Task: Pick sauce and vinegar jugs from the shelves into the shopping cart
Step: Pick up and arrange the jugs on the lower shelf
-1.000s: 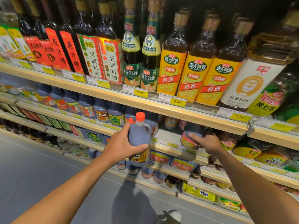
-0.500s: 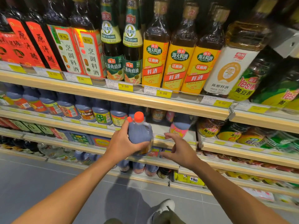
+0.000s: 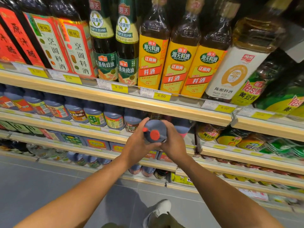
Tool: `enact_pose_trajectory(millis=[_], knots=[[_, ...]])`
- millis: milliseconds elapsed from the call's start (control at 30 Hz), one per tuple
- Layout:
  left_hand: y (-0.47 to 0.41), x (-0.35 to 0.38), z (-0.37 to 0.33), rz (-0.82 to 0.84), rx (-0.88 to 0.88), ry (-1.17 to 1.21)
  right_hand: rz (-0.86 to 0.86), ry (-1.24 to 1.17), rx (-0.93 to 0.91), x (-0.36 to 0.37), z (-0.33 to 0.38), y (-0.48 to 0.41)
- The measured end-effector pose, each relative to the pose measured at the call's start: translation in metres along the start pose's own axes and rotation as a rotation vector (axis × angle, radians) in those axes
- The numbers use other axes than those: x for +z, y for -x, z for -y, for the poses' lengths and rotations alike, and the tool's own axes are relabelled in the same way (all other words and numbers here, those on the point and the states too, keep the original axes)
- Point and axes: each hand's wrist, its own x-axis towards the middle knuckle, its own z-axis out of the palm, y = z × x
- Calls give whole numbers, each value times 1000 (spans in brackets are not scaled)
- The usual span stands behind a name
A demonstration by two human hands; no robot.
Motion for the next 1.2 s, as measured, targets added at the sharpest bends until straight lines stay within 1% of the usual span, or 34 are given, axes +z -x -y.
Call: enact_pose_trajectory(millis=[67,133,267,400,533,600,700,833,867,900,933,967,1000,1067,1133,1200], knots=[[-7,3,1,16,-39,20,-3,21,31,1,-9,-8],[-14,5,4,32,-36,51,24,43,57,4,-18,-15],[-24,11,15,15,-60,51,28,98,116,16,-24,-27],[-33,16,26,-12,-83,-56,3,8,153,28,-26,-31],[-41,15,30,-22,-76,-84,-1,-42,233,36,-29,-35],[-46,13,32,-14,-137,13,15,-20,290,38,-29,-38],[-48,13,32,46,-254,254,14,-8,338,38,-30,-45],[-53,12,36,115,-327,232,30,-17,354,38,-27,-54],[-56,10,35,104,-280,164,40,-12,353,38,-26,-56],[-61,7,38,28,-259,194,51,-7,354,39,-25,-57],[-62,4,41,5,-258,271,57,-14,359,41,-24,-58],[-63,5,51,5,-278,282,65,-33,370,42,-23,-57],[-64,4,57,53,-279,290,72,-59,381,44,-25,-57],[-61,-2,50,84,-311,212,109,-139,377,55,-49,-58],[-55,-3,48,187,-385,254,145,-234,380,56,-61,-56],[-53,-1,46,207,-398,340,156,-327,410,36,-36,-41]])
